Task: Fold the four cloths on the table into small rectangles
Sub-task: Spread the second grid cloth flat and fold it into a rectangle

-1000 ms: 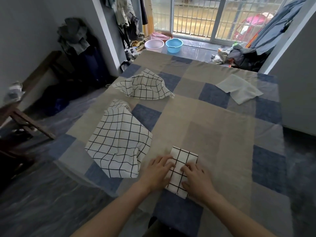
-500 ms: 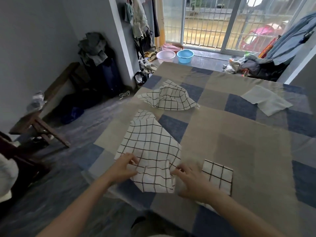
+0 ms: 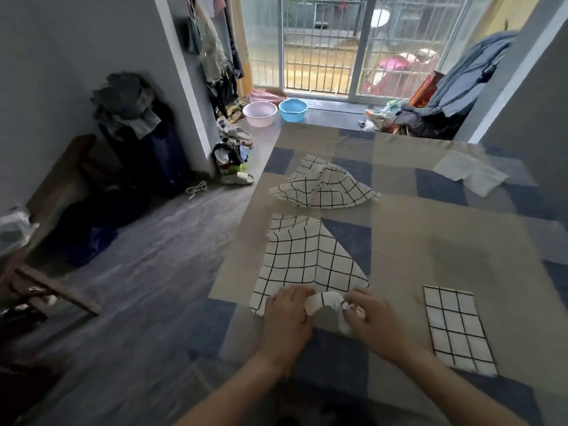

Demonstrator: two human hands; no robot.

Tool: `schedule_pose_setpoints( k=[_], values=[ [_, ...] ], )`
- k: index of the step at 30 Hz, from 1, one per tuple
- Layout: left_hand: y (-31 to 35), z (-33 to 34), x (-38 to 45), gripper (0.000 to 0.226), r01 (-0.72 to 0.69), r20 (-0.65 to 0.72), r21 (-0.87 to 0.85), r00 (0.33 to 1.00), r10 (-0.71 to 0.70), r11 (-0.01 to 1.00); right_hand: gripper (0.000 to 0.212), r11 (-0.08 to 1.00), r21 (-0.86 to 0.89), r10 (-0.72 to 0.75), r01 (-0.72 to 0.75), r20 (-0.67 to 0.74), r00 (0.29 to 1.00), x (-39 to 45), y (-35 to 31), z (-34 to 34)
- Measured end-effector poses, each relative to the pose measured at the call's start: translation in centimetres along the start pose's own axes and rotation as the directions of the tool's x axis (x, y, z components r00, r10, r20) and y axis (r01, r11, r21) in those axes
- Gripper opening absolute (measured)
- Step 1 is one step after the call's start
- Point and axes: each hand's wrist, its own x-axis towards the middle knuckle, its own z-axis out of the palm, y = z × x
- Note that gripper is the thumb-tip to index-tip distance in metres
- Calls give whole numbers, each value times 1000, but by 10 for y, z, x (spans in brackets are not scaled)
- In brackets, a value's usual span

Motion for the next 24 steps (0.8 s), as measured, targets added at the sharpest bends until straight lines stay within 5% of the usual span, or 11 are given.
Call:
schedule_pose_setpoints(
  k=[8, 13, 16, 21, 24],
  values=[
    [-41, -81, 53, 21, 63, -164, 56, 985, -53, 996, 20, 995, 36, 100, -95, -150, 984, 1, -44, -37],
    [-43, -122, 78, 11, 17, -144, -38, 989, -22, 999, 17, 967, -200, 138, -157, -103, 985, 14, -69, -67],
    [-42, -142, 87, 8, -35, -133, -94, 991, 22, 995, 18, 929, -327, 111, -172, -196, 974, 20, -76, -84],
    [-16, -177, 119, 11, -122, -114, -198, 988, 101, 973, 21, 959, -151, 144, -240, -469, 872, 40, -99, -120],
    [14, -210, 138, 5, -145, -67, -378, 989, 129, 915, 22, 963, 224, 240, -148, -473, 848, 51, -123, -144]
  ],
)
